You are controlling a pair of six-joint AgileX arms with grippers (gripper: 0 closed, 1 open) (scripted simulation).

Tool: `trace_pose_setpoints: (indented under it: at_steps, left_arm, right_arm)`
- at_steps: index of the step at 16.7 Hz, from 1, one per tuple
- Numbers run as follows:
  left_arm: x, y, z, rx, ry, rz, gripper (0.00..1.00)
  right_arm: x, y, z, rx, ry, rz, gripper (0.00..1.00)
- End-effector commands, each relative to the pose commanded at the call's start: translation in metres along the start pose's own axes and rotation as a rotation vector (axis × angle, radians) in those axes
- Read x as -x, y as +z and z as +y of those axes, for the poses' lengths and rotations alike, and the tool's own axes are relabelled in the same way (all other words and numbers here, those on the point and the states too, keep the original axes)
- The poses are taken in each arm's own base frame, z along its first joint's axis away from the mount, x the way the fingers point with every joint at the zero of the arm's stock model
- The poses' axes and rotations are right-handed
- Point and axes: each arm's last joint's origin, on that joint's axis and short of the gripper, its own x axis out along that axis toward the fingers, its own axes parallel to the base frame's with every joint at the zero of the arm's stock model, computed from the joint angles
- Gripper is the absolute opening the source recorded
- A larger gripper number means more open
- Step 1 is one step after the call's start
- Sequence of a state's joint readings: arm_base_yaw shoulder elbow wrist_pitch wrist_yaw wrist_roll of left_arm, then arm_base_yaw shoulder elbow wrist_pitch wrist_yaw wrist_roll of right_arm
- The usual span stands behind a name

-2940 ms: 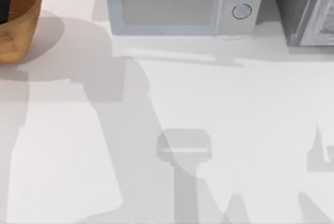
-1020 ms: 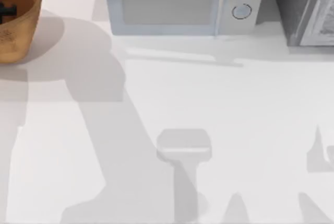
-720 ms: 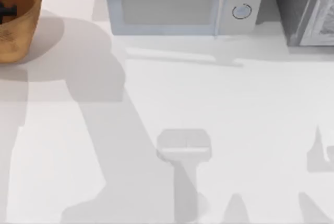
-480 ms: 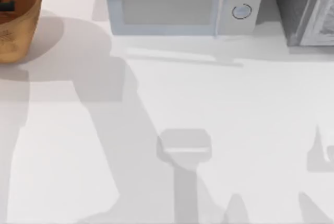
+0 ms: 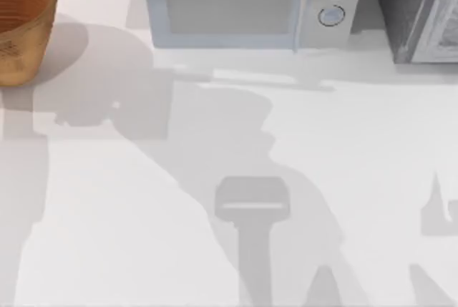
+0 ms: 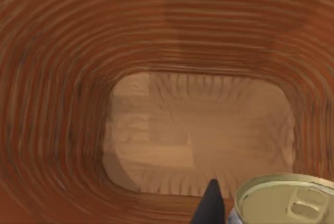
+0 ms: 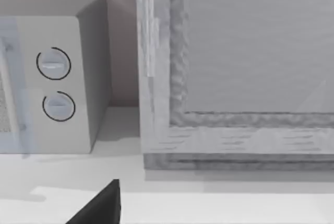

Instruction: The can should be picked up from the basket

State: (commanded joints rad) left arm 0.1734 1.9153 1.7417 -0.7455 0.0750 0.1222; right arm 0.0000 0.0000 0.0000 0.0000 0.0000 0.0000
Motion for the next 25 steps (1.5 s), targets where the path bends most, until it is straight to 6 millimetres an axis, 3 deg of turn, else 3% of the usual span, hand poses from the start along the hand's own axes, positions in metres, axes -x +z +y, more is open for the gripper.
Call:
trace_pose_setpoints:
  at_steps: [2, 5, 9, 11, 13, 16, 20, 25]
  left_arm:
    - [0.046, -0.021, -0.008, 0.021, 0.013, -0.097, 0.0]
    - [0.104, -0.068, -0.024, 0.045, 0.016, -0.255, 0.0]
    - [0.158, -0.16, -0.046, 0.041, -0.01, -0.51, 0.0]
    - [0.16, -0.212, -0.054, 0.028, -0.029, -0.621, 0.0]
    - [0.148, -0.256, -0.059, 0.013, -0.045, -0.709, 0.0]
    - [0.122, -0.299, -0.063, -0.003, -0.055, -0.816, 0.0]
    - [0.097, -0.325, -0.064, -0.01, -0.051, -0.902, 0.0]
    - [0.094, -0.328, -0.065, -0.009, -0.048, -0.915, 0.0]
  right_arm:
    - [0.0, 0.0, 0.0, 0.0, 0.0, 0.0, 1.0]
    - [0.0, 0.0, 0.0, 0.0, 0.0, 0.0, 1.0]
    - [0.0, 0.0, 0.0, 0.0, 0.0, 0.0, 1.0]
    - [0.0, 0.0, 0.0, 0.0, 0.0, 0.0, 1.0]
    - [0.0, 0.0, 0.0, 0.0, 0.0, 0.0, 1.0]
    - [0.0, 0.0, 0.0, 0.0, 0.0, 0.0, 1.0]
    - [0.0, 0.0, 0.0, 0.0, 0.0, 0.0, 1.0]
    - [0.0, 0.0, 0.0, 0.0, 0.0, 0.0, 1.0]
